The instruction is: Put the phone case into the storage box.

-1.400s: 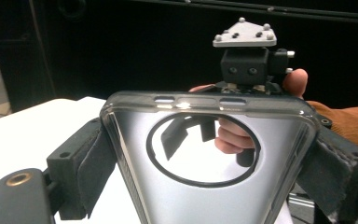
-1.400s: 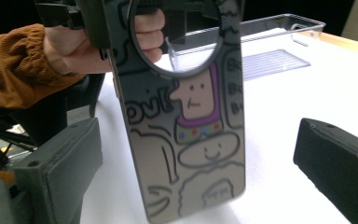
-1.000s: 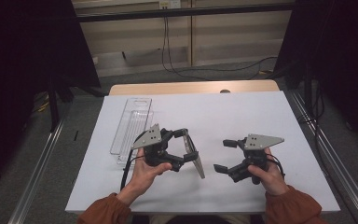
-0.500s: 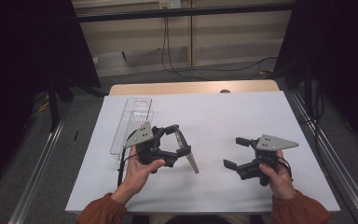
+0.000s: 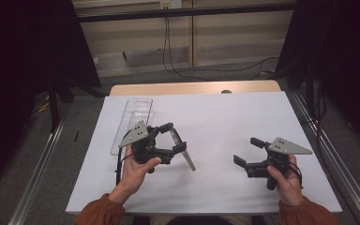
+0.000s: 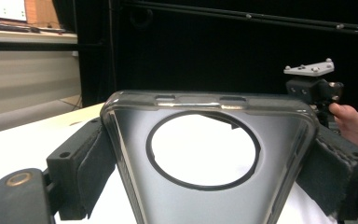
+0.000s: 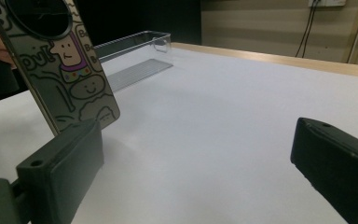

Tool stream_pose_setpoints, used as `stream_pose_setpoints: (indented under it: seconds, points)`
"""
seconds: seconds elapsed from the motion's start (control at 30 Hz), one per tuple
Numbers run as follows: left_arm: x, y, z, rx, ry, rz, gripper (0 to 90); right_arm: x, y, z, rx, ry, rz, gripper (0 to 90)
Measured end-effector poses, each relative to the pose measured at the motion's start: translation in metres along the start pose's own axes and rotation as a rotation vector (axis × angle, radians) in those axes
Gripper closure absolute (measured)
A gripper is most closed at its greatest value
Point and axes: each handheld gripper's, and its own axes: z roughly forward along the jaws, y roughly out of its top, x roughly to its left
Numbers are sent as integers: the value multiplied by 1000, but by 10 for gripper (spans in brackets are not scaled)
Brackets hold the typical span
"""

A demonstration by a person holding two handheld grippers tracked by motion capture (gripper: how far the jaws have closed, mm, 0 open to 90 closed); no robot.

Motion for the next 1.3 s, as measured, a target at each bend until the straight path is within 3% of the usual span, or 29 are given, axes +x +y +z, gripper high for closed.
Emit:
stream_pose_setpoints:
  seconds: [0.07, 0.1, 0.23, 0.27, 0.33, 0.7, 0.9, 1.3]
  points:
    - [2, 1, -2, 8, -2, 3, 127, 0, -1, -2, -7, -13, -1, 21]
    - [2, 2, -3, -1, 22, 2, 127, 0, -1, -3, -10, -21, -3, 21]
    - [4, 5, -7, -8, 49, -2, 127, 0, -2, -7, -19, -36, -4, 21]
    - [5, 6, -8, -9, 40, -2, 127, 0, -3, -8, -18, -36, 0, 21]
    - [5, 8, -11, -14, 68, 0, 127, -2, -4, -11, -14, -50, -12, 21]
    - [14, 18, -18, -16, 121, 0, 127, -2, -8, -24, -43, -137, 3, 9]
    - [19, 24, -30, -39, 158, -10, 127, -3, -10, -26, -48, -161, 13, 9]
    - [29, 39, -50, -71, 252, -23, 127, -2, -18, -30, -32, -179, -21, 12]
